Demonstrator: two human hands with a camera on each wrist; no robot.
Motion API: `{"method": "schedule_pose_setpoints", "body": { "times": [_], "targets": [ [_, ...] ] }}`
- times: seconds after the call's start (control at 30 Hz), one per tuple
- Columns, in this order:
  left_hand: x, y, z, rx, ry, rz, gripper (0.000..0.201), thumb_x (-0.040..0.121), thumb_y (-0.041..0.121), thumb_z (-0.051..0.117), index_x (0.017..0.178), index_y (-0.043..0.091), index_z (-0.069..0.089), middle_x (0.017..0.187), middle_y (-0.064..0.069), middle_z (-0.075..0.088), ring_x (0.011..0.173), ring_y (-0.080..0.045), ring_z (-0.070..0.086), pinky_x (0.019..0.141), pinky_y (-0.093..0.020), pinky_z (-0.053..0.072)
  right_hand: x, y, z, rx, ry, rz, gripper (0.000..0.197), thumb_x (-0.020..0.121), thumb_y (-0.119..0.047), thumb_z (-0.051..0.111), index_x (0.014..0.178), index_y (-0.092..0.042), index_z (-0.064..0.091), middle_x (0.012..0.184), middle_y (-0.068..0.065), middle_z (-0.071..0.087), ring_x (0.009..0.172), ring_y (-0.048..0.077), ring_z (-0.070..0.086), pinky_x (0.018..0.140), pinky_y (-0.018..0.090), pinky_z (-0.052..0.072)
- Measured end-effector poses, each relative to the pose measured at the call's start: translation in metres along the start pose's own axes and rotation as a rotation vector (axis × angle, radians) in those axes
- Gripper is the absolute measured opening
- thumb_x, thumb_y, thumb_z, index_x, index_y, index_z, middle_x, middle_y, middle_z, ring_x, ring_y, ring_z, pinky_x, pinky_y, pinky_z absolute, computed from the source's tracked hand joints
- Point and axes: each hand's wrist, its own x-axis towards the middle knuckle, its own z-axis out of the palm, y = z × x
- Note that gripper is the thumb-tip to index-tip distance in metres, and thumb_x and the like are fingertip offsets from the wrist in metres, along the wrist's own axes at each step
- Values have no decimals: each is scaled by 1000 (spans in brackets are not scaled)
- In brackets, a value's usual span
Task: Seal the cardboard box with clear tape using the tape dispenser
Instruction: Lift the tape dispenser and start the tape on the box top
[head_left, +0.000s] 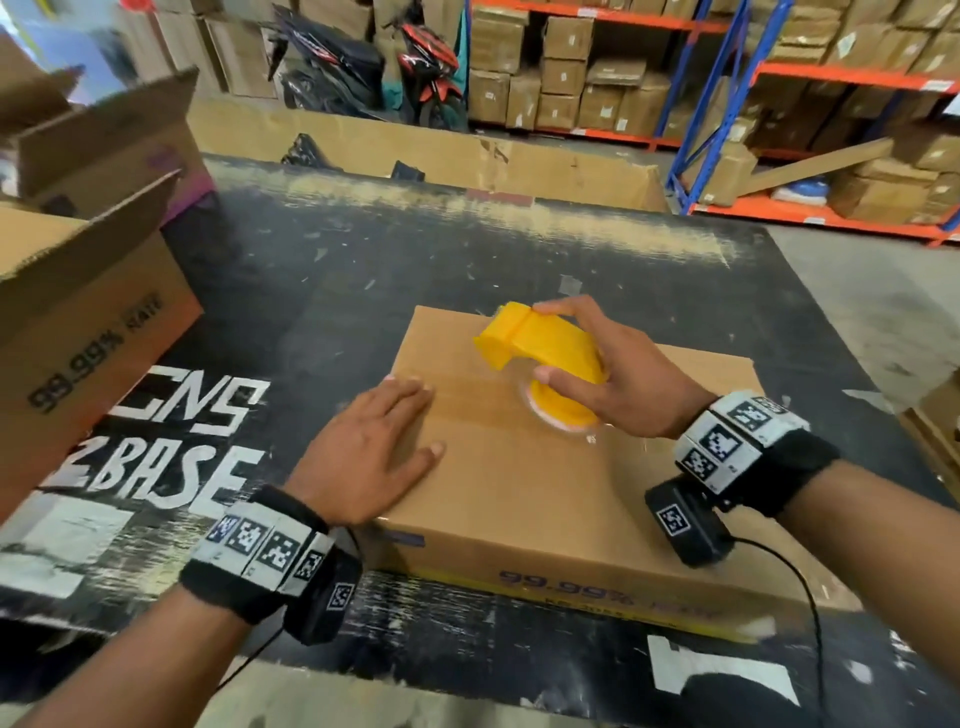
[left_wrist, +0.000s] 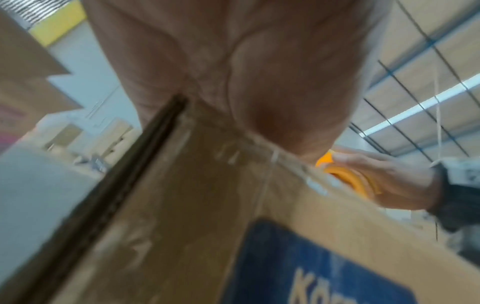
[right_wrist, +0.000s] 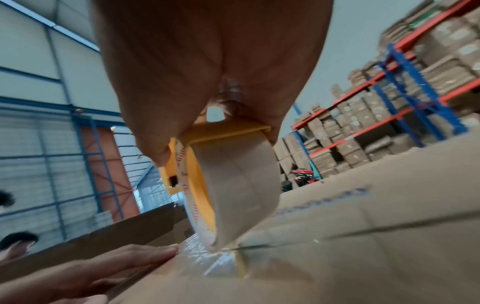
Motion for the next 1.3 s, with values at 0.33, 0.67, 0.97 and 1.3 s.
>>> {"method": "schedule_pose_setpoints", "body": {
  "times": [0.33, 0.67, 0.97, 1.3],
  "targets": [
    [30, -50, -40, -908, 205, -245, 37, 91, 15, 62, 128, 13, 58, 122, -14, 73, 112, -26, 73, 102, -39, 55, 66, -21, 32, 179, -249, -104, 65, 91, -38, 69, 147, -32, 36, 134, -15, 52, 115, 7, 59, 88, 22, 51],
    [67, -32, -59, -1445, -51, -454, 37, 93, -1, 63, 128, 10, 60, 108, -19, 71, 67, -11, 70, 74, -26, 63, 64, -18, 33, 194, -252, -91, 68, 91, -36, 70, 149, -30, 35, 140, -9, 53, 123, 15, 58, 95, 44, 55],
    [74, -34, -61, -1366, -18, -517, 37, 90, -3, 67, 126, 7, 61, 99, -17, 74, 69, -16, 74, 71, -26, 65, 63, -20, 34, 153, -247, -106, 69, 89, -43, 68, 149, -33, 35, 143, -13, 49, 123, 13, 57, 94, 44, 55],
    [71, -69, -80, -1143, 125, -480, 35, 84, -10, 71, 114, 2, 57, 81, -17, 78, 68, -20, 73, 77, -31, 62, 61, -17, 18, 16, -252, -150, 65, 87, -53, 66, 146, -39, 42, 141, -16, 53, 120, 11, 58, 92, 37, 54]
  ]
}}
